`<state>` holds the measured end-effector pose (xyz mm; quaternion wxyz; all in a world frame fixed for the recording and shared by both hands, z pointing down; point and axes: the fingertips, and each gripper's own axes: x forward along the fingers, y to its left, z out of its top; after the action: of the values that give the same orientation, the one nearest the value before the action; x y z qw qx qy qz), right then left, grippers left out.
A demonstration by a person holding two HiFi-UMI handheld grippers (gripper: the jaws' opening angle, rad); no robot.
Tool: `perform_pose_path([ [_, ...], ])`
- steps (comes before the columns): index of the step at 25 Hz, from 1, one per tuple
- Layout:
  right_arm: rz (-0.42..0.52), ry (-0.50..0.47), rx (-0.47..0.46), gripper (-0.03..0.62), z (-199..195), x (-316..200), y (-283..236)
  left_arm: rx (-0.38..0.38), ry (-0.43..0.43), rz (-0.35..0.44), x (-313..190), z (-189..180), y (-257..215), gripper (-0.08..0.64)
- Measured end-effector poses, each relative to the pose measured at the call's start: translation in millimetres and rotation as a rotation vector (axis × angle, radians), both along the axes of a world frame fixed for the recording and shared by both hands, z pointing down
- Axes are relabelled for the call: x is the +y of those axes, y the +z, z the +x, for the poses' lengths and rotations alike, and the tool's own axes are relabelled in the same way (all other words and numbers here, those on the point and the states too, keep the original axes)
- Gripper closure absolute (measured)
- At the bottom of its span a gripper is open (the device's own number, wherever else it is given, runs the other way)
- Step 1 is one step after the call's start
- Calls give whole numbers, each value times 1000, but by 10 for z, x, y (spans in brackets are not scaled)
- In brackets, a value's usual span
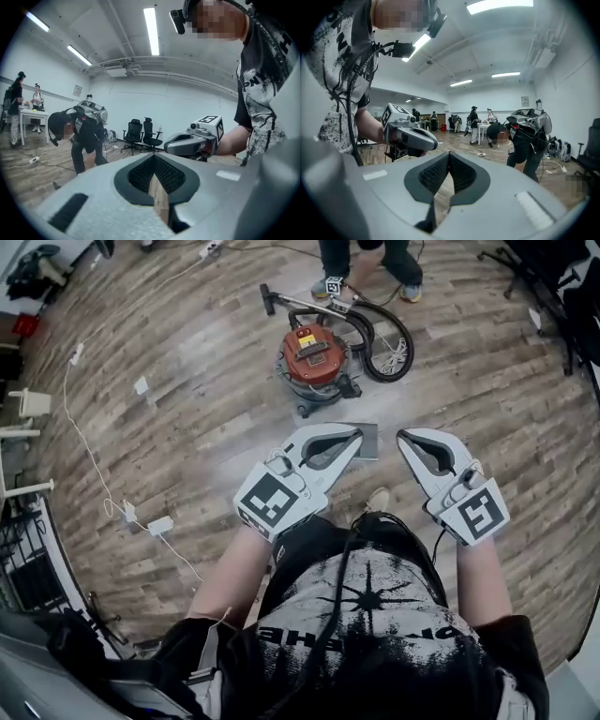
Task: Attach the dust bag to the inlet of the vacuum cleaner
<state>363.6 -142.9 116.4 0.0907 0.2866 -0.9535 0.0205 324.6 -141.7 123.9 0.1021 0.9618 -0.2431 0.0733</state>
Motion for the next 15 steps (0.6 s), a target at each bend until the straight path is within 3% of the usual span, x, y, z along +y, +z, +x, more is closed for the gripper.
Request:
perform_pose_path([
  [5,-44,-49,34,589,-19,-72,331,-38,-18,-23,-13,2,225,561],
  [10,-52,-21,66,589,-72,-281,821,-54,52,-27,-191,-75,491,561],
  [15,-144,-31,215,583,-49,-416,2172,-78,88,-17,-434,-244,1289,561],
])
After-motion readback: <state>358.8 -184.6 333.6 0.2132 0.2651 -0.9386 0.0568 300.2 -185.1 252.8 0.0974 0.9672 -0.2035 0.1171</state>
